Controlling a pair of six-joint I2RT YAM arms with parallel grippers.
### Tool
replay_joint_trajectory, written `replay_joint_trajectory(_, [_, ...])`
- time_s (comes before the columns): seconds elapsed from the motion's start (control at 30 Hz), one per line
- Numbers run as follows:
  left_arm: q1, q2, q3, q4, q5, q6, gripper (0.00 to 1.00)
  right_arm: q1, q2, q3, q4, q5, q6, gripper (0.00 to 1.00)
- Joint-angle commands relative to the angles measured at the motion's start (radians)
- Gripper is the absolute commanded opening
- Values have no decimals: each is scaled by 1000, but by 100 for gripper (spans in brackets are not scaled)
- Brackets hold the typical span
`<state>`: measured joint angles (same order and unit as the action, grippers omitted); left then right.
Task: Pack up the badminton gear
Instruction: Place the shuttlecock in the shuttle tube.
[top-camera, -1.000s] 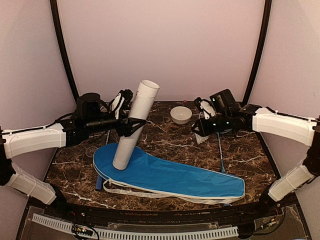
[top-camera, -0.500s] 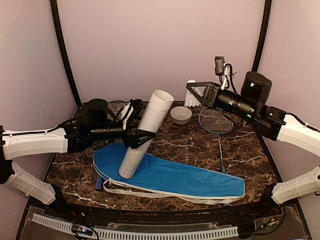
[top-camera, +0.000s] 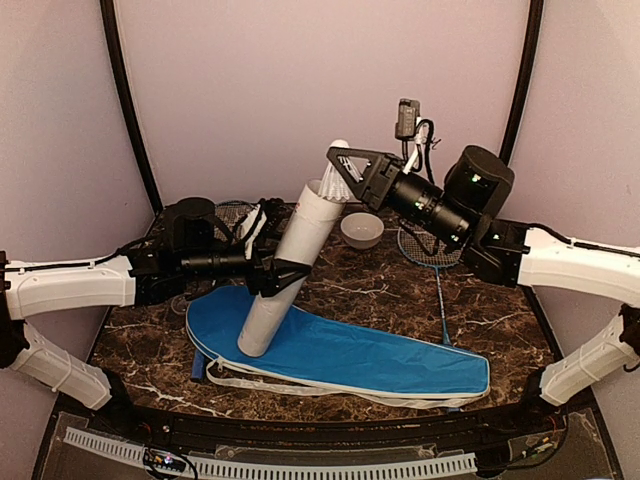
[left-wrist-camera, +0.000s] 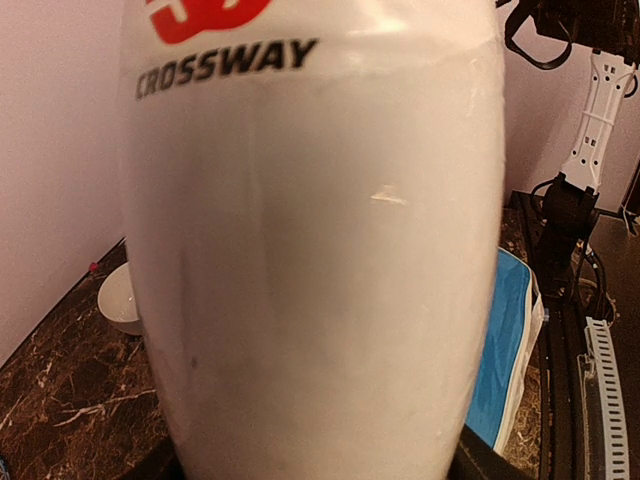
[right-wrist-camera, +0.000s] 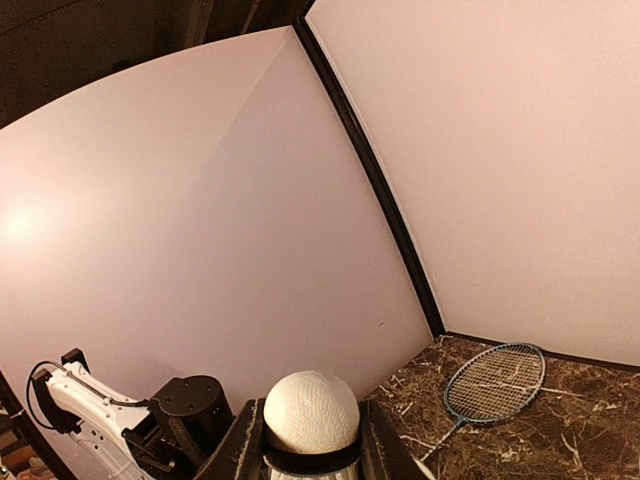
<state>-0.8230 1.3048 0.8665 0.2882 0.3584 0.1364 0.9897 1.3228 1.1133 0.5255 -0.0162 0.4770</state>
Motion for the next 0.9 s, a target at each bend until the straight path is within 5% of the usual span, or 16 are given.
replay_joint_trajectory(0.0, [-2,-41,-10,41,13,14,68,36,33,79,44,62,-53,18])
replay_joint_trajectory(0.87, [-3,-53,-15,45,5,18,68,38,118,121,-48,137,-55,17])
